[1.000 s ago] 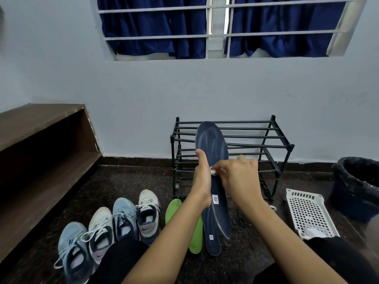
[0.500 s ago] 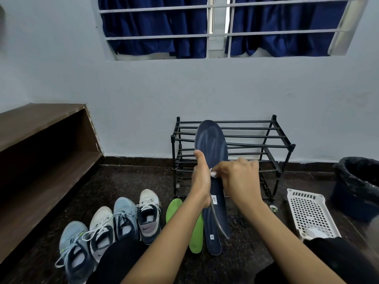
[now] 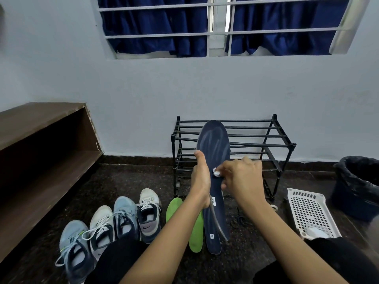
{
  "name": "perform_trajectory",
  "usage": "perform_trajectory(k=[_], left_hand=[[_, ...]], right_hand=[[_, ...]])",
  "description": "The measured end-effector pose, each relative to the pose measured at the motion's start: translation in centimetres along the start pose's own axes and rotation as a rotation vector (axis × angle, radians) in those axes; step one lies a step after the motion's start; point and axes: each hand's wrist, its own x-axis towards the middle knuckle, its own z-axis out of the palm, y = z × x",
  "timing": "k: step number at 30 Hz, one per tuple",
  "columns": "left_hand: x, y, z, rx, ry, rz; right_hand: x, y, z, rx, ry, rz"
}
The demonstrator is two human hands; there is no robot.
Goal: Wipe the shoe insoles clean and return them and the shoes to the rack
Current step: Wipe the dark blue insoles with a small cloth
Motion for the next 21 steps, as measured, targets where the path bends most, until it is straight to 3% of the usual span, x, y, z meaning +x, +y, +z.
perform_trajectory(k=[4, 10, 17, 21], left_hand=[[-1.2, 0.3, 0.5, 0.013, 0.012, 0.033], [-1.7, 0.1, 1.1, 0.020, -0.082, 0.037], [0.6, -0.6, -0.3, 0.027, 0.014, -0.034], [0.7, -1.3, 0.1, 0.060, -0.003, -0.037]], right_hand=[[0.5, 0.7, 0.0, -0.001, 0.032, 0.055], [1.9, 1.5, 0.2, 0.010, 0.208, 0.133], [-0.4, -0.4, 0.7, -0.011, 0.042, -0.049], [-0.1, 0.5, 0.5, -0.007, 0.061, 0.000]])
